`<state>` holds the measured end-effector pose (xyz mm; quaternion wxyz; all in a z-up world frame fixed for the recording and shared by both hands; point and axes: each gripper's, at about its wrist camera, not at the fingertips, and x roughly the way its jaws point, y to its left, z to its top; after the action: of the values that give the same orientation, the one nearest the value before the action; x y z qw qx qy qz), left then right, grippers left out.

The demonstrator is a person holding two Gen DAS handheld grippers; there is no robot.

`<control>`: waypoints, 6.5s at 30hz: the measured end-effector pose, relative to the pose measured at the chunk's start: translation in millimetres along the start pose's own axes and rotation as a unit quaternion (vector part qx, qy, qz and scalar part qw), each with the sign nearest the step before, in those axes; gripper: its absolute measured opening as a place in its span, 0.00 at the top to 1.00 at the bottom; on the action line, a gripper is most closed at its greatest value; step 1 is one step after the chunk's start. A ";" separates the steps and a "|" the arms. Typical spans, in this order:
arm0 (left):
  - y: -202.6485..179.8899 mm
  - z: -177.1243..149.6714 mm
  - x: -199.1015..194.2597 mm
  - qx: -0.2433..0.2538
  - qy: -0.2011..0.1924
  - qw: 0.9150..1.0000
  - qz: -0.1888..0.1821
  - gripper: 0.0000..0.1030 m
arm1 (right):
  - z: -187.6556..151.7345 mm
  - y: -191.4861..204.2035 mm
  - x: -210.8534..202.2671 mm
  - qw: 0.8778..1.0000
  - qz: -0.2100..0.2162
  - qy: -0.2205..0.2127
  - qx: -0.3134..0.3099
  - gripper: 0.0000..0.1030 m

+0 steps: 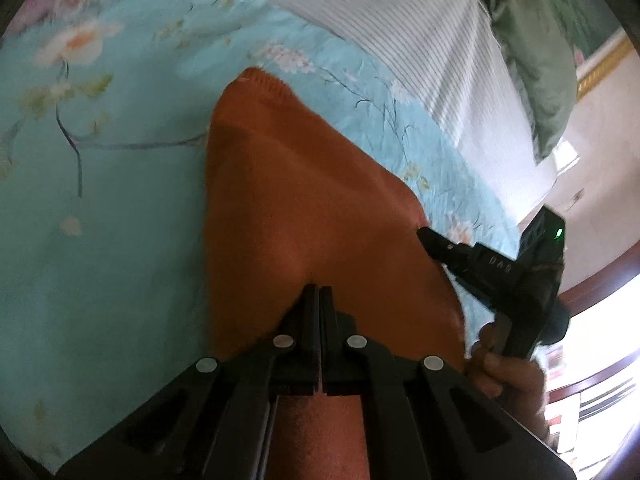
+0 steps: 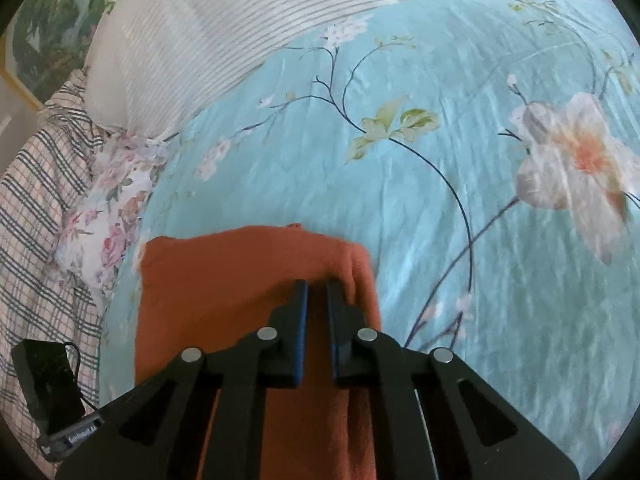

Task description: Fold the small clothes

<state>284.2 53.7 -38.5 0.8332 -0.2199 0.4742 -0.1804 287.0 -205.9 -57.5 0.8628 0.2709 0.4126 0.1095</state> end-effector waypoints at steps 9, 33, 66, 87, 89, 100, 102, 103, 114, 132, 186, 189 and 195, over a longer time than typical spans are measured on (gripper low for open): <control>-23.5 -76.4 -60.4 0.054 -0.009 0.998 -0.026 0.98 | -66.8 21.6 -81.6 0.998 0.039 -0.001 -0.050 0.88; -25.5 -159.1 -75.0 0.068 -0.024 0.997 0.039 0.93 | -160.6 -14.1 -113.7 0.997 -0.044 -0.001 -0.060 0.88; -30.4 -233.0 -141.9 0.118 -0.062 0.959 0.250 0.22 | -240.5 25.1 -177.4 0.980 -0.088 -0.008 -0.180 0.23; -58.4 -213.4 -148.9 0.190 -0.088 0.902 0.378 0.10 | -233.5 54.5 -187.3 0.963 -0.067 0.013 -0.260 0.01; -56.0 -216.2 -144.1 0.194 -0.082 0.898 0.385 0.10 | -234.0 53.7 -179.9 0.963 -0.065 0.020 -0.259 0.01; -56.2 -198.1 -139.0 0.187 -0.076 0.911 0.360 0.10 | -211.7 53.6 -153.6 0.966 -0.067 0.037 -0.246 0.01; -55.9 -191.3 -136.5 0.183 -0.074 0.913 0.358 0.10 | -204.1 53.2 -150.5 0.967 -0.065 0.036 -0.244 0.01; -56.1 -188.7 -135.8 0.181 -0.074 0.914 0.356 0.10 | -200.3 53.2 -148.6 0.968 -0.066 0.037 -0.241 0.01; -64.1 -167.9 -130.1 0.175 -0.073 0.922 0.338 0.10 | -178.9 58.6 -135.4 0.970 -0.065 0.041 -0.231 0.01; -57.9 -157.0 -128.1 0.148 -0.065 0.934 0.319 0.09 | -167.7 68.0 -132.5 0.972 -0.055 0.038 -0.227 0.01; -78.2 -178.4 -144.3 0.153 -0.079 0.940 0.295 0.09 | -191.2 81.2 -148.4 0.970 -0.046 0.039 -0.236 0.01; -76.6 -176.7 -143.3 0.154 -0.078 0.940 0.295 0.09 | -191.1 81.3 -148.3 0.970 -0.046 0.040 -0.236 0.01; -76.6 -176.1 -142.8 0.154 -0.078 0.940 0.295 0.09 | -190.5 81.2 -148.6 0.970 -0.045 0.039 -0.236 0.01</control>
<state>54.7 27.8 24.3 0.9072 0.0476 0.4175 0.0201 48.4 -128.1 -12.9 0.8895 0.0364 0.4204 0.1753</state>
